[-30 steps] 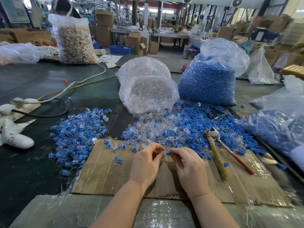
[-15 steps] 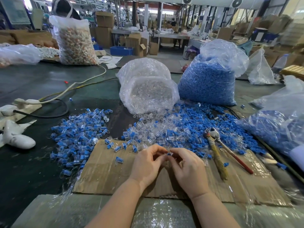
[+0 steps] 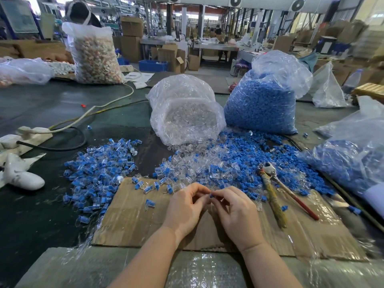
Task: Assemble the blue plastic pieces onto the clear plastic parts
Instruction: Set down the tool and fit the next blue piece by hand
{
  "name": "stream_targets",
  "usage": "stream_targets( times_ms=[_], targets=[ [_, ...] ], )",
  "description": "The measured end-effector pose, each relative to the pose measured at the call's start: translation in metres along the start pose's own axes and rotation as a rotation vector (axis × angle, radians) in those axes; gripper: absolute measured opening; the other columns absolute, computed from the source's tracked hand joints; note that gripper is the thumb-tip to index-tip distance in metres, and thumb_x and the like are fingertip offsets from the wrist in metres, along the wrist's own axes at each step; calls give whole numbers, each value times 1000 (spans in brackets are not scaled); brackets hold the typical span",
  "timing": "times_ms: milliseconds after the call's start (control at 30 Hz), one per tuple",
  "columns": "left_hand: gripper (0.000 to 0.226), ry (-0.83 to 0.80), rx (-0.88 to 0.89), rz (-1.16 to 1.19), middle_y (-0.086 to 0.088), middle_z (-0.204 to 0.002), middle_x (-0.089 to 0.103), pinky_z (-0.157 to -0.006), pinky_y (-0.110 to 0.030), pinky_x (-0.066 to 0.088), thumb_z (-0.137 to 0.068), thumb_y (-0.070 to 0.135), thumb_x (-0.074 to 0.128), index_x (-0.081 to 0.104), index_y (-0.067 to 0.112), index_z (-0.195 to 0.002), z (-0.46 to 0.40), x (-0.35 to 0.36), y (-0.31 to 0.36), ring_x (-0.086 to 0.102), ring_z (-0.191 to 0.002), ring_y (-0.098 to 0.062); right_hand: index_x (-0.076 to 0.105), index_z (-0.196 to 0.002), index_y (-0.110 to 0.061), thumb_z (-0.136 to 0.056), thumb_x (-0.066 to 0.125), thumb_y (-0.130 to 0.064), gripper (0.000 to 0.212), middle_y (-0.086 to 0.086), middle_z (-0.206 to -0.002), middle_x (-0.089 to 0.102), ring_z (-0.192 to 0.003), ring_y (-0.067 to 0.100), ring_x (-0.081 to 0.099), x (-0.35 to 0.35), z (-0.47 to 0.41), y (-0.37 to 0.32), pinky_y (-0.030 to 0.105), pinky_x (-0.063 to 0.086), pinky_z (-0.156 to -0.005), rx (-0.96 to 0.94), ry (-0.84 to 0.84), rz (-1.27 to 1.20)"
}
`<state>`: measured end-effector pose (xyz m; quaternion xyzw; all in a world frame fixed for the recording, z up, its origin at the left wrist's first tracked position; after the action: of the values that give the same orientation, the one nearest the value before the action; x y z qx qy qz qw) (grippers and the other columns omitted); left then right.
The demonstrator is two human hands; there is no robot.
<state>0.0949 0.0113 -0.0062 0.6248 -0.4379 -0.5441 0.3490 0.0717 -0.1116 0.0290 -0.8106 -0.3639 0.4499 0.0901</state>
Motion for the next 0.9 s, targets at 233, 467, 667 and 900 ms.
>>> stream_targets(
  times_ms=[233,467,667,900],
  targets=[
    [20,19,9,-26,10,-79,67,-76,-21,51,-86,12,63,62,32,-83,0,-3,0,61,-75,1,67,-73,-11,-75,76,-12,9,-4,-70,63,-65,15,60,-1,1,0,25,47,-61,4,36,48],
    [20,46,-9,34,2,-79,68,-78,-32,53,-82,10,67,63,29,-79,-2,-3,-2,64,-77,-13,68,-79,-14,-72,76,-10,11,-6,-72,66,-64,14,62,-1,2,-2,27,48,-60,6,29,14],
    [25,24,-4,52,4,-78,69,-77,-27,53,-84,7,63,62,31,-80,-2,-2,-3,64,-77,-10,71,-99,-18,-81,53,-34,30,-9,-84,65,-76,10,61,3,-1,-6,23,49,-70,-1,-68,-91],
    [22,14,-2,56,9,-75,68,-71,-14,50,-85,10,64,62,32,-80,-2,-2,-3,63,-73,-1,71,-95,-18,-81,59,-41,29,-11,-83,64,-77,8,60,3,-2,-3,24,49,-68,-11,-42,-76]
  ],
)
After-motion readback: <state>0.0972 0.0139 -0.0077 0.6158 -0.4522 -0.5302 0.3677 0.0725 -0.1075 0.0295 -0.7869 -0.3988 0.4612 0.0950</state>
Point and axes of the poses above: each hand's wrist, its own z-axis away from the middle knuckle, its own x-axis out of the palm, y = z × x, the point moved 8 cm from there along -z, towards the middle knuckle
